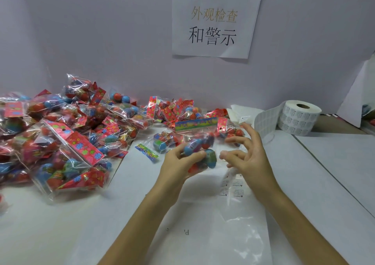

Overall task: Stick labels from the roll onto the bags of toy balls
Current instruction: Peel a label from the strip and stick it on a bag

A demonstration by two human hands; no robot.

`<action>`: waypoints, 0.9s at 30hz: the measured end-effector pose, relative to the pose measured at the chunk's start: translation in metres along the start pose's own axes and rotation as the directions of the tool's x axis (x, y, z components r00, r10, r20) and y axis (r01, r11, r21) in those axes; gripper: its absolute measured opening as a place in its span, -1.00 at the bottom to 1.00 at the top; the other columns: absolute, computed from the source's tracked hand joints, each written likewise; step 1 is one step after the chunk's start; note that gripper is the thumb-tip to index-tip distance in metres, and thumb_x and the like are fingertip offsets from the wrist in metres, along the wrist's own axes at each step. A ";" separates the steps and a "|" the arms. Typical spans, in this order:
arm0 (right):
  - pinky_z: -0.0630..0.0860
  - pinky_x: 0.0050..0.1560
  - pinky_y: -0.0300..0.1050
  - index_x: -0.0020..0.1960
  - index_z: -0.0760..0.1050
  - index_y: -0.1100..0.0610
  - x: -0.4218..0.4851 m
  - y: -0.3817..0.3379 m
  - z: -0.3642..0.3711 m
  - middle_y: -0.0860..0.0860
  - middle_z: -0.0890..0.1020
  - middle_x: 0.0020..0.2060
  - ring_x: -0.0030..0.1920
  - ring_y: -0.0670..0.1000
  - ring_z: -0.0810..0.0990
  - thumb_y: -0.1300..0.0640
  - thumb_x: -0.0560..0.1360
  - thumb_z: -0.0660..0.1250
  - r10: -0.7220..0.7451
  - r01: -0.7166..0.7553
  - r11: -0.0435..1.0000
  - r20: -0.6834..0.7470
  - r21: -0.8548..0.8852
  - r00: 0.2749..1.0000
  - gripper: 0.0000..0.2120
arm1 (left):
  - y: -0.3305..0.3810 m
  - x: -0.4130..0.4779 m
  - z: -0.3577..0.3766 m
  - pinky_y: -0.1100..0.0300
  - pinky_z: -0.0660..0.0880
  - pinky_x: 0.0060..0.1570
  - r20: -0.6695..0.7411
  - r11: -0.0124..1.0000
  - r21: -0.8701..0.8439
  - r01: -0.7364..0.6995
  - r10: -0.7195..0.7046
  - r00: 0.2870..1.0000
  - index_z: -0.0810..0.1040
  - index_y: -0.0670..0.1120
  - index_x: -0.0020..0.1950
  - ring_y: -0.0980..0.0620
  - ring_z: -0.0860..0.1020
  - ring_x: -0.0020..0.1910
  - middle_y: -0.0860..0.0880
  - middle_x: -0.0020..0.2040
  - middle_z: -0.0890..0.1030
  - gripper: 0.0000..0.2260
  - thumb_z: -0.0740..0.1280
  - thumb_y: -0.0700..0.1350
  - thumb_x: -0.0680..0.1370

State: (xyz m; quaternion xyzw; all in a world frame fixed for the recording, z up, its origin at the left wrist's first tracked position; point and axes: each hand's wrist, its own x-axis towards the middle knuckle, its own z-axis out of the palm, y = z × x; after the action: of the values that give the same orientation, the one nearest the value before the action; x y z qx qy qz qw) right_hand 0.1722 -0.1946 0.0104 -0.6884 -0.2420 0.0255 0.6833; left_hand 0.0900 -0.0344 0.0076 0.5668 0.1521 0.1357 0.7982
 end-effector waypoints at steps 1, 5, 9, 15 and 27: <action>0.62 -0.16 -0.16 0.49 0.26 -0.12 0.001 -0.001 -0.001 0.04 0.61 0.15 -0.07 0.15 0.70 0.27 0.46 0.52 -0.004 0.004 1.000 -0.004 0.028 1.000 -0.26 | 0.002 0.001 -0.001 0.09 0.68 -0.01 -0.029 0.998 -0.060 0.021 -0.023 0.999 0.60 -0.20 0.21 -0.15 0.71 0.08 -0.21 0.11 0.71 -0.75 0.45 -0.26 0.54; 0.59 -0.25 -0.15 0.40 0.44 -0.06 0.002 -0.003 -0.006 0.01 0.66 0.03 -0.16 0.10 0.70 0.22 0.44 0.43 -0.012 0.010 0.996 0.022 0.094 1.000 -0.44 | 0.008 0.004 -0.007 0.16 0.66 -0.17 -0.116 0.991 -0.126 0.050 -0.065 0.991 0.58 -0.21 0.26 -0.21 0.69 0.13 -0.21 0.14 0.70 -0.74 0.41 -0.21 0.58; 0.51 -0.31 -0.14 0.30 0.58 -0.02 0.002 -0.003 -0.007 0.10 0.66 -0.13 -0.29 0.04 0.57 0.21 0.45 0.39 0.034 -0.068 0.976 0.161 0.208 0.986 -0.57 | 0.009 0.005 -0.009 0.15 0.67 -0.18 -0.115 0.974 -0.217 0.061 -0.088 0.989 0.58 -0.20 0.25 -0.22 0.70 0.10 -0.20 0.13 0.71 -0.74 0.42 -0.19 0.58; 0.36 -0.45 -0.19 0.28 0.61 0.09 0.001 -0.007 -0.008 0.07 0.51 -0.34 -0.43 -0.05 0.38 0.11 0.42 0.35 0.114 -0.288 0.882 0.425 0.372 0.898 -0.58 | 0.007 0.010 -0.012 0.07 0.69 -0.02 -0.212 0.979 -0.201 -0.022 -0.022 0.977 0.58 -0.24 0.24 -0.14 0.72 0.05 -0.20 0.09 0.72 -0.69 0.49 -0.21 0.52; 0.28 -0.42 -0.21 0.33 0.59 -0.05 -0.011 -0.013 0.004 0.05 0.39 -0.35 -0.41 -0.05 0.26 0.07 0.51 0.31 0.205 -0.352 0.924 0.584 0.149 0.785 -0.61 | 0.002 0.012 -0.013 -0.06 0.61 0.22 -0.231 0.988 -0.147 -0.042 0.007 0.973 0.60 -0.17 0.25 -0.13 0.70 0.12 -0.16 0.08 0.73 -0.71 0.47 -0.15 0.55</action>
State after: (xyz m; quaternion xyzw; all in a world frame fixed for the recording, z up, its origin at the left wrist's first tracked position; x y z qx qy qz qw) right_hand 0.1571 -0.1960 0.0190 -0.5869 -0.3205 0.3571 0.6521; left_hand 0.0960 -0.0180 0.0041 0.4873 0.2258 0.2215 0.8139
